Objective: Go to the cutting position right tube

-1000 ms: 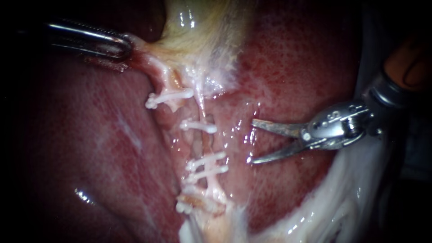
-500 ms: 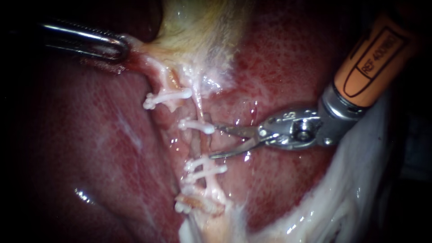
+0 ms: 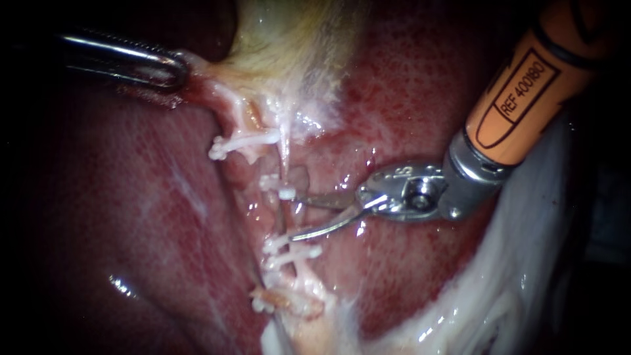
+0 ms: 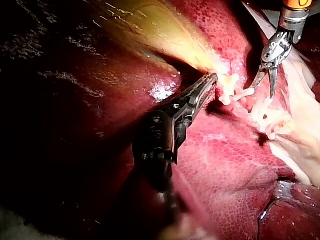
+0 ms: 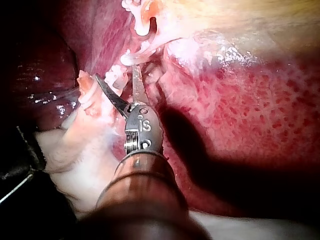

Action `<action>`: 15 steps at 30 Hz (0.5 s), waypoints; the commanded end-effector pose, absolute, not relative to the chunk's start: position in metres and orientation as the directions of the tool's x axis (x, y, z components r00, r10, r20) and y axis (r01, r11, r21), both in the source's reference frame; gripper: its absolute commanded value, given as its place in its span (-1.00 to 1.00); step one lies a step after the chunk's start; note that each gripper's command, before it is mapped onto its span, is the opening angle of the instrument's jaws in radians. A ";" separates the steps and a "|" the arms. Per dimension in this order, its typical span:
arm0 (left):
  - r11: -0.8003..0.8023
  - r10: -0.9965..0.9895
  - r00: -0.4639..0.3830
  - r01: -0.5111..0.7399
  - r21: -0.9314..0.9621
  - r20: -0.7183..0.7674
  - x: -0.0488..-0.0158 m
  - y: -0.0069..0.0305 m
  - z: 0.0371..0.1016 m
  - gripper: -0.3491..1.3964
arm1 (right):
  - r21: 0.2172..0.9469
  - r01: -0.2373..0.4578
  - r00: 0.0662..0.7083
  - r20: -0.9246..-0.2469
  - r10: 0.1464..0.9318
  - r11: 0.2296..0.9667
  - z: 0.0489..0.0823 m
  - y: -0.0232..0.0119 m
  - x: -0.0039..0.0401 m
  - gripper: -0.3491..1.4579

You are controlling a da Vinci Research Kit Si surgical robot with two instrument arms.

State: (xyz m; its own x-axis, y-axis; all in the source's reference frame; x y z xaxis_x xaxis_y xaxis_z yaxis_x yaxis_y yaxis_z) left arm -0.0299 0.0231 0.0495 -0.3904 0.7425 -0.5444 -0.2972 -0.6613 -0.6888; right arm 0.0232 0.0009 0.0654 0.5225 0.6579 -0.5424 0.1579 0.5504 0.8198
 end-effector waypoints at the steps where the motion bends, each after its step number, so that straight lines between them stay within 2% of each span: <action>1: -0.661 0.743 -0.390 -0.297 -0.689 -0.544 -0.0299 0.0232 0.0495 -1.00 | 0.824 0.163 0.520 -0.538 0.663 0.542 0.0656 0.0008 0.0234 0.90; 7: -0.661 0.743 -0.390 -0.297 -0.689 -0.544 -0.0299 0.0232 0.0495 -1.00 | 0.832 0.206 0.519 -0.539 0.663 0.515 0.0666 0.0003 0.0248 0.88; 15: -0.661 0.743 -0.390 -0.298 -0.689 -0.544 -0.0300 0.0232 0.0495 -1.00 | 0.839 0.225 0.508 -0.534 0.676 0.494 0.0672 0.0003 0.0260 0.86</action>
